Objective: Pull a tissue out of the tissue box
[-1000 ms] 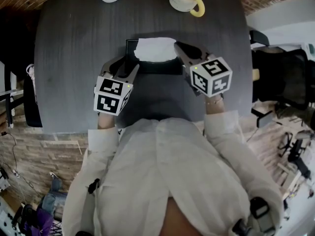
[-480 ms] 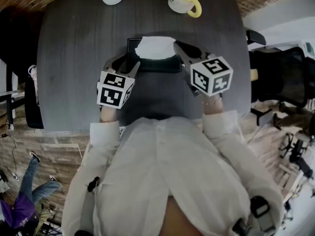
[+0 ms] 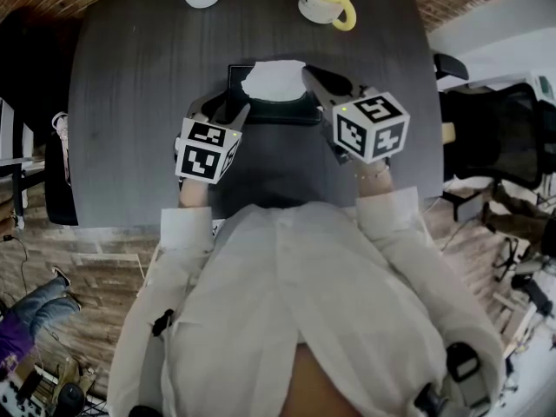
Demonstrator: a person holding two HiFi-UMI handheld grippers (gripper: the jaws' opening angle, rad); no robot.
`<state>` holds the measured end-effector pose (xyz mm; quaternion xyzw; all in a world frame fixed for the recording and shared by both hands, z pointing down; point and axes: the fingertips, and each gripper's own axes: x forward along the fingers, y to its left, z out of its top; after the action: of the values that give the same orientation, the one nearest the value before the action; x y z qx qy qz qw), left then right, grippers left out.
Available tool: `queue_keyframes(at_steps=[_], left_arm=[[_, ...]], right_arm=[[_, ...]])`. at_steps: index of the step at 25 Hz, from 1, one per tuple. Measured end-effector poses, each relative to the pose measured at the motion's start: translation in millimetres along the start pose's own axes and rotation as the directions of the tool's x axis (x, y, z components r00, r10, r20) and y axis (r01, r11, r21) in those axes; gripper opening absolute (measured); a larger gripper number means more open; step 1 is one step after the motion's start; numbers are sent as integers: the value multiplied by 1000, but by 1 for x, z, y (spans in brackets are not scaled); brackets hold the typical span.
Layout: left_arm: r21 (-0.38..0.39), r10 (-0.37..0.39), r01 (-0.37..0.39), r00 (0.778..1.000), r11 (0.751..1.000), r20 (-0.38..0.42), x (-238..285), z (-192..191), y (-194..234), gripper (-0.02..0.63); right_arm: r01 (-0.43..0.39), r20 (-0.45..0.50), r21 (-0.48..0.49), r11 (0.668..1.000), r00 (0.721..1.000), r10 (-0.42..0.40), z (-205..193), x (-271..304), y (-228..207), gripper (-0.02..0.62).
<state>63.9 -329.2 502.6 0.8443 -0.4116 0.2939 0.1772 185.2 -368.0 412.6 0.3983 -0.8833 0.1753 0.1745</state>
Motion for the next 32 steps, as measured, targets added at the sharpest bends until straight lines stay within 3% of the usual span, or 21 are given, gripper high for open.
queue_keyframes(at_steps=[32], left_arm=[[-1, -4, 4, 1000, 1000, 23, -2, 1, -1, 179]], right_arm=[[-26, 87, 54, 998, 996, 21, 24, 9, 5, 5]])
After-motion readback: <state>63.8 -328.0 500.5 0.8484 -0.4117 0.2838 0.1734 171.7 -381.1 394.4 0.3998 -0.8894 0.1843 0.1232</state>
